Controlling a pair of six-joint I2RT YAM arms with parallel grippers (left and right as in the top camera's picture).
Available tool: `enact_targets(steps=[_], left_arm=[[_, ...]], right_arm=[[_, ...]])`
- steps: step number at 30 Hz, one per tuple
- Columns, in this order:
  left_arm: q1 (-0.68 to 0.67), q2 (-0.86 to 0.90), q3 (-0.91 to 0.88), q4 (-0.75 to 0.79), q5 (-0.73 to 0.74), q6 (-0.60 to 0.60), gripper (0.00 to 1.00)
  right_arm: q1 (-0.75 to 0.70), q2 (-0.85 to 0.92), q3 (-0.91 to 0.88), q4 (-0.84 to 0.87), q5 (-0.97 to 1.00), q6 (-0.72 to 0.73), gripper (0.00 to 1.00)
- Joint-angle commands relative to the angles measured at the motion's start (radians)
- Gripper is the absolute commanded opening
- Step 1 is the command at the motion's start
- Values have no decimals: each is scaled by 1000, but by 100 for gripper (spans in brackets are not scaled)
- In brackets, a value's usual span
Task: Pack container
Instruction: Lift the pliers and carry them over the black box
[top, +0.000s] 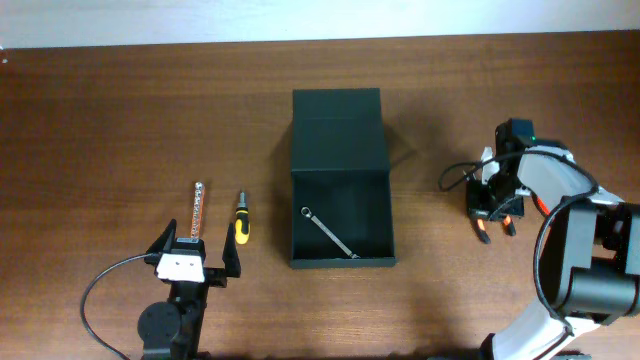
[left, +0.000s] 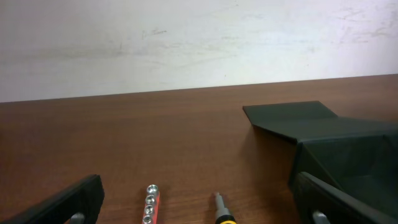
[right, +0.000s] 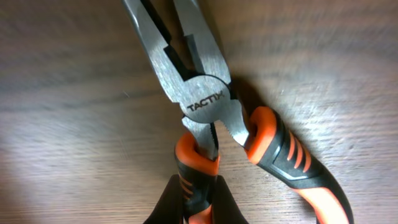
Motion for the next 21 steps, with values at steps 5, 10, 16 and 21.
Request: enact_targets(steps=[5,10,16,21], left_arm=[[7,-8,-6,-3,-7,15,99],[7,-8,-6,-3,-7,15,99],[7,-8,-6,-3,-7,15,99],[7,-8,-6,-3,-7,15,99]], right_arm=[[18,2,342,-169,-24,4,4],[106,2,614,-330,-24,3,4],[326,1,785,-470,-24,-45,4],[542,2,779,-489,-19,-69,4]])
